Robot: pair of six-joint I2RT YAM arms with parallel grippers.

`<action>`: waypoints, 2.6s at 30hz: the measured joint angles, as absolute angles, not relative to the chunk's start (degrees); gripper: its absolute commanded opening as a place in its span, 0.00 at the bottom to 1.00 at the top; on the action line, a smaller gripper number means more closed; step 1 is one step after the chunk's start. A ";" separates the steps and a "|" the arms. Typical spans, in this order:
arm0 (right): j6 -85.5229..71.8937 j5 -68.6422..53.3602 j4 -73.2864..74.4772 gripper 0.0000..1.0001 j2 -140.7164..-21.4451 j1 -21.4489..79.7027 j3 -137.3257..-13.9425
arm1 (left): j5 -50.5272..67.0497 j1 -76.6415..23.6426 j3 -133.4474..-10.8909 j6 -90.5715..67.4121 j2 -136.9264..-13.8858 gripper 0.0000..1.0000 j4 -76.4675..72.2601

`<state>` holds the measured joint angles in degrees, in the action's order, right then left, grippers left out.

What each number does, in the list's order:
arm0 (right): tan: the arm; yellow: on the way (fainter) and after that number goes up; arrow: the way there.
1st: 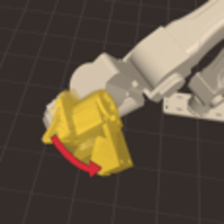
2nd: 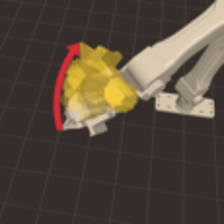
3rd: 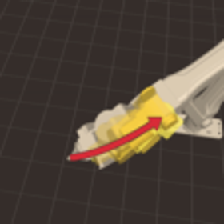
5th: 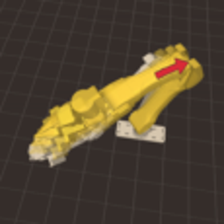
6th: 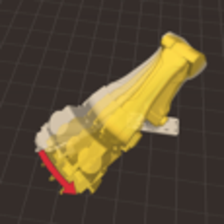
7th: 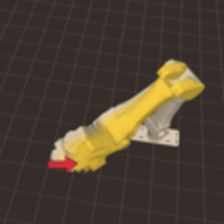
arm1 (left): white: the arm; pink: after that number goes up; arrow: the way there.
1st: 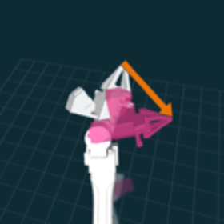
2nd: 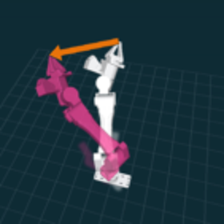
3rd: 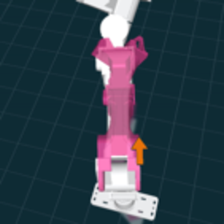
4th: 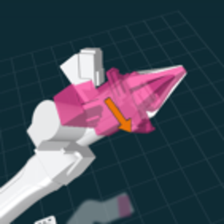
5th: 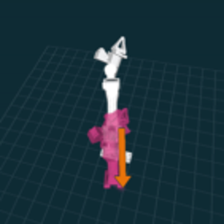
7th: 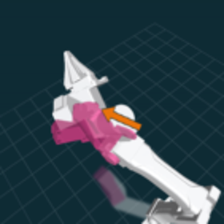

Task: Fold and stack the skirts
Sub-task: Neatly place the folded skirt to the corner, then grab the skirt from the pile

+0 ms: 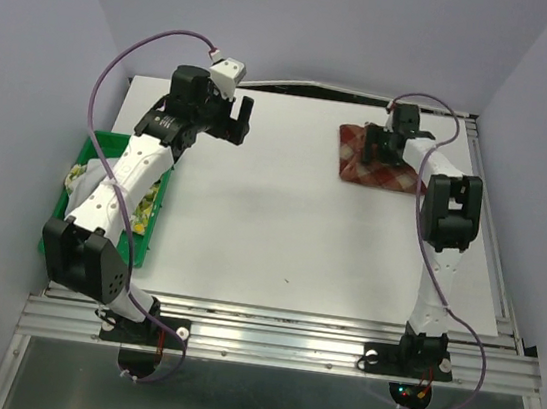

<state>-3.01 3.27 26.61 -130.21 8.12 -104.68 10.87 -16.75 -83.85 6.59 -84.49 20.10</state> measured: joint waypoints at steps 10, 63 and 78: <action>3.79 2.37 26.59 1.00 -140.27 -1.52 -119.94 | 11.70 -15.25 -82.85 8.82 -86.08 0.98 21.74; 8.16 -23.57 43.86 1.00 -102.41 1.21 -96.31 | 2.63 23.99 -75.64 33.23 -96.23 0.31 27.38; 8.16 -23.38 44.56 1.00 -102.41 1.21 -99.20 | 14.06 23.24 -101.25 32.38 -88.29 0.00 40.21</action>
